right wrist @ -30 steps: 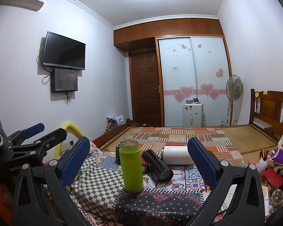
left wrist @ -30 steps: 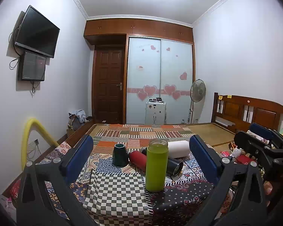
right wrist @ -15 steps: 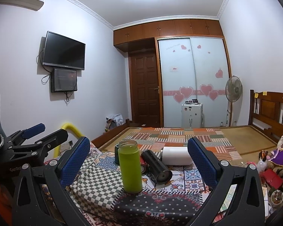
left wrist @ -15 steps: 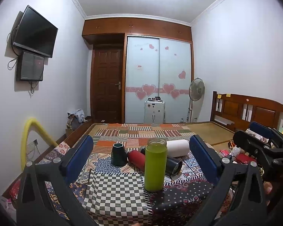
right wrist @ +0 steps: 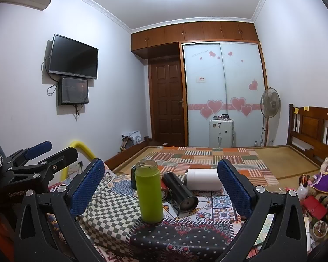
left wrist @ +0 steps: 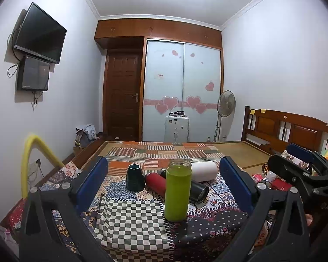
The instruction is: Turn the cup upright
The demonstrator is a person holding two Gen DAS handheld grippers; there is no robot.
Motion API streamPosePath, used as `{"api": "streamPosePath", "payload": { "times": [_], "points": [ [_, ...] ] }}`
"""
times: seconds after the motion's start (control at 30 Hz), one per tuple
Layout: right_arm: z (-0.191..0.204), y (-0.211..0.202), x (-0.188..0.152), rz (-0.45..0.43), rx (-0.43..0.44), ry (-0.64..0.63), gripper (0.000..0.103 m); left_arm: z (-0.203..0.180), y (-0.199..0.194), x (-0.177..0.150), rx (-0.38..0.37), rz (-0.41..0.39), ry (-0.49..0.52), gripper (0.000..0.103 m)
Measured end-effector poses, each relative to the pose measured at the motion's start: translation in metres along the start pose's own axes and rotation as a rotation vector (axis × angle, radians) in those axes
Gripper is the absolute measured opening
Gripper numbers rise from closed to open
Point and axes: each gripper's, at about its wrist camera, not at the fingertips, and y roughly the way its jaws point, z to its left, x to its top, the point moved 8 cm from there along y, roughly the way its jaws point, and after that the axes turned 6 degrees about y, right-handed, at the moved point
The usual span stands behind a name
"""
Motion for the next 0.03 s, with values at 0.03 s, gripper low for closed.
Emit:
{"api": "streamPosePath", "payload": {
  "times": [0.03],
  "points": [
    [-0.0001,0.0005,-0.0004,0.001,0.000,0.000,0.103,0.0000,-0.0001,-0.0002,0.000,0.001,0.001,0.103]
  ]
}}
